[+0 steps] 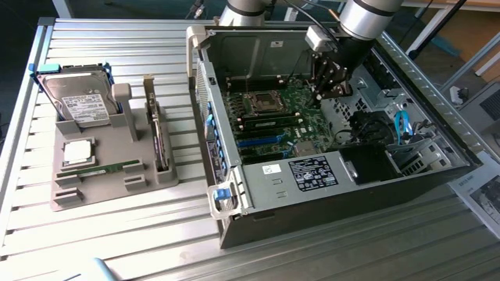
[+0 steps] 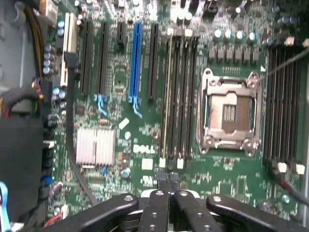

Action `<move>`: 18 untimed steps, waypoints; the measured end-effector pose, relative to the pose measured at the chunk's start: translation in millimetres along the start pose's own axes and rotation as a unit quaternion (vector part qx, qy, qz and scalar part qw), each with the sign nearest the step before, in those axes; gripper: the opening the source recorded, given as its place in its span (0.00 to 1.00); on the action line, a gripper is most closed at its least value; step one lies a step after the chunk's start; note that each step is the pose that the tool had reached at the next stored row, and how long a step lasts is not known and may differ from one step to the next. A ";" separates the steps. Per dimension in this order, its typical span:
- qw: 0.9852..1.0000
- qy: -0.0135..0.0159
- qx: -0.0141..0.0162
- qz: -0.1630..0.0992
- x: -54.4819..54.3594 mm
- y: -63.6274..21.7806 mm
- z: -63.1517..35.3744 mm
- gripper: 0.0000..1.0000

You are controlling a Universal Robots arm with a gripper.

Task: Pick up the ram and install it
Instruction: 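Insert the ram into the slot, then press down the ram until it locks into place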

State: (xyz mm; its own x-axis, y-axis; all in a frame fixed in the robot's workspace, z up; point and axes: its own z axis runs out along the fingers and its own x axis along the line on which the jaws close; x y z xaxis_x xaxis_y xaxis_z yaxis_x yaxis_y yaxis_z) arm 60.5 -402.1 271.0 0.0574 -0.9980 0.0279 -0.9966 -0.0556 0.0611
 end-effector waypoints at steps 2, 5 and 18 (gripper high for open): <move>1.000 0.000 0.000 0.000 0.0 -0.6 -0.1 0.11; 1.000 0.000 0.000 0.000 0.1 -0.6 -0.1 0.11; 1.000 0.000 0.000 0.000 -1.6 17.7 21.6 0.11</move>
State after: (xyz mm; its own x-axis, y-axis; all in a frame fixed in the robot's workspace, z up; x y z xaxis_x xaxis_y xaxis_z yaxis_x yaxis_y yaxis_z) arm 41.5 -402.1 250.5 0.0572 -0.9980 0.0281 -0.9966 -0.0554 0.0615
